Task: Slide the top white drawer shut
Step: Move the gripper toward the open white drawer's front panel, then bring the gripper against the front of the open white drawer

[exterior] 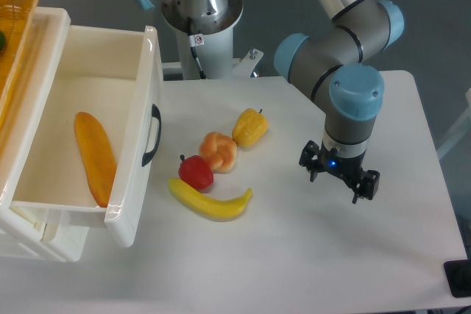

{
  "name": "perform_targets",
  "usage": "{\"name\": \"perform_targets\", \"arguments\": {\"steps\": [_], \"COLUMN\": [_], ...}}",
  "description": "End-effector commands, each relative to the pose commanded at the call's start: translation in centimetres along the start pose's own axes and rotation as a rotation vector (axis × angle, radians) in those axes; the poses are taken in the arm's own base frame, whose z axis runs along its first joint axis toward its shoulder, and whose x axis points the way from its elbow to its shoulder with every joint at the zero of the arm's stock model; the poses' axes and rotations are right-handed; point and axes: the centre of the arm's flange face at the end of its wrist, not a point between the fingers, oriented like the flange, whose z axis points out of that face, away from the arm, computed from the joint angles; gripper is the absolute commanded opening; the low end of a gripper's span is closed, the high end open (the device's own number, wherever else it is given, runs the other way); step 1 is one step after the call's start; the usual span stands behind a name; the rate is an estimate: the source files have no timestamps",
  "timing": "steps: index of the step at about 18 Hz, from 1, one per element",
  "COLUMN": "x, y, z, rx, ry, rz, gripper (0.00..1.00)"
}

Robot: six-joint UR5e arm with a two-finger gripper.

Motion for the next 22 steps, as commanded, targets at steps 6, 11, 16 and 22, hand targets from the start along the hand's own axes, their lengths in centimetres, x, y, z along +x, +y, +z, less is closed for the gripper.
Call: {"name": "perform_targets", "arguments": {"steps": [6,11,16,22], "x": [1.0,2.6,4.7,8.3], "y": [-0.5,-1.1,-1.7,-4.3], "z": [0.4,1.6,1.3,2.0], "rx": [-0.01,-0.024,-0.021,0.001], "ry": [0.013,0.038,0.056,0.109], "rz": [-0.084,-0.225,-0.383,-0.37], "gripper": [1.0,1.0,1.0,0.87]}}
